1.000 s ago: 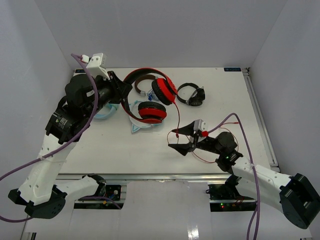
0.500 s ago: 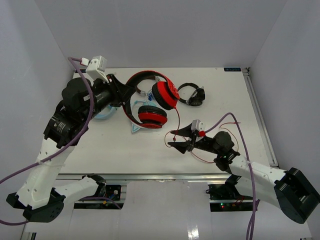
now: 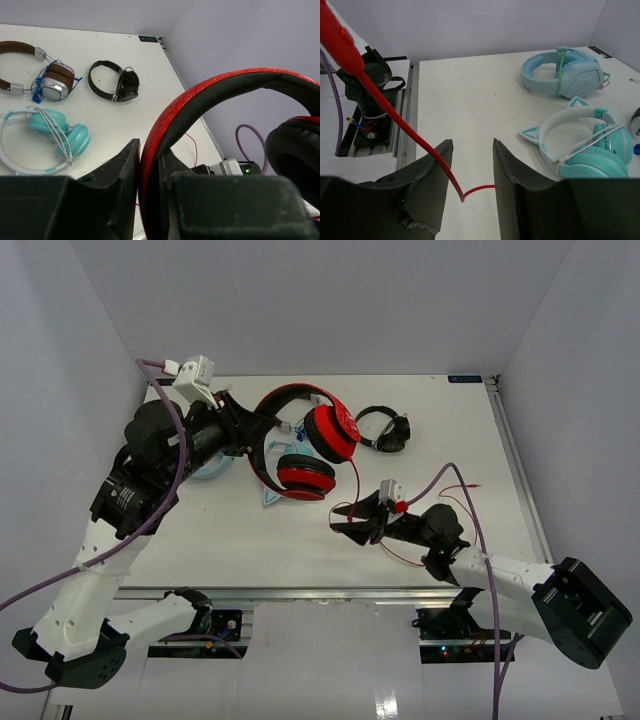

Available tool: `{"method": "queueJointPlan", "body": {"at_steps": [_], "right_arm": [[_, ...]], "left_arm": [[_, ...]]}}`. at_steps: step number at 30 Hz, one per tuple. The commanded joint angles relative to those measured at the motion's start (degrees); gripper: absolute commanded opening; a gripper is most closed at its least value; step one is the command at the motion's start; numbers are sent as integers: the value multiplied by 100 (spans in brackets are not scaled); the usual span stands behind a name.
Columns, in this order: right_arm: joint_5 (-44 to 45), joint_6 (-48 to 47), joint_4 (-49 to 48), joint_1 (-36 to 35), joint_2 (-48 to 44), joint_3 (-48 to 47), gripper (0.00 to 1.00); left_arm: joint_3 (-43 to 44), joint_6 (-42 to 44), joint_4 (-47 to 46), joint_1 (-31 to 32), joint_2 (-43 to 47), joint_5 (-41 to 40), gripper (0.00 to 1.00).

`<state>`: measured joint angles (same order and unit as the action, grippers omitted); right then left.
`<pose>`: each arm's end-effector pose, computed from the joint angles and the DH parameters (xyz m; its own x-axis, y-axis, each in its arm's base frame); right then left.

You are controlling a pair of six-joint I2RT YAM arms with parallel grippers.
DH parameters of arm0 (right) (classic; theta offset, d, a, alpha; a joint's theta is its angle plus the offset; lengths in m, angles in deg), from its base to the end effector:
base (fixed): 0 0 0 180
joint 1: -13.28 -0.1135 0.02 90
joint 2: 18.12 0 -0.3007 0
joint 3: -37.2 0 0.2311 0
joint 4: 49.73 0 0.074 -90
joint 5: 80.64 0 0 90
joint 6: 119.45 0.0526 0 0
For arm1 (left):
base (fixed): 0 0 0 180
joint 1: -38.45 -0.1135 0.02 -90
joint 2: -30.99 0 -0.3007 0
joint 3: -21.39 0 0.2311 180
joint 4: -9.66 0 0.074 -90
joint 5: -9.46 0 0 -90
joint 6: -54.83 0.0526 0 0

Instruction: Wrap the headphones

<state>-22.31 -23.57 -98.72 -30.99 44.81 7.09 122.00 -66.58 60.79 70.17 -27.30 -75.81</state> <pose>0.1178 0.1534 0.2891 0.1005 0.2197 -0.9704 -0.9706 0.2362 -0.0471 0.1319 -0.0866 0.5055 -0.4204 -0.3507 -0.8368 0.4385 0.7289 -0.5258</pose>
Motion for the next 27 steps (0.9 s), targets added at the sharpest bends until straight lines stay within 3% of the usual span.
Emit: {"method": "queueJointPlan", "body": {"at_steps": [1,10,13,16,17,22,27], "right_arm": [[-118,201,-815,-38,267,91,45],[-238,301,-898,-233,482,-116,49],[-206,282,-821,-268,516,-165,40],[-148,282,-812,-266,597,-164,12],[-132,275,-820,-266,619,-149,9],[-97,346,-956,-275,806,-130,8],[-63,379,-841,-273,907,-265,8]], "left_arm": [[-30,-278,-495,0,247,55,0],[-20,-296,-539,2,267,-73,0],[-41,-325,-542,0,278,-61,0],[-65,-374,-584,9,344,45,0],[-51,-382,-592,9,359,68,0],[-154,-507,-850,0,567,515,0],[-489,-561,-1239,2,518,2097,0]]}}
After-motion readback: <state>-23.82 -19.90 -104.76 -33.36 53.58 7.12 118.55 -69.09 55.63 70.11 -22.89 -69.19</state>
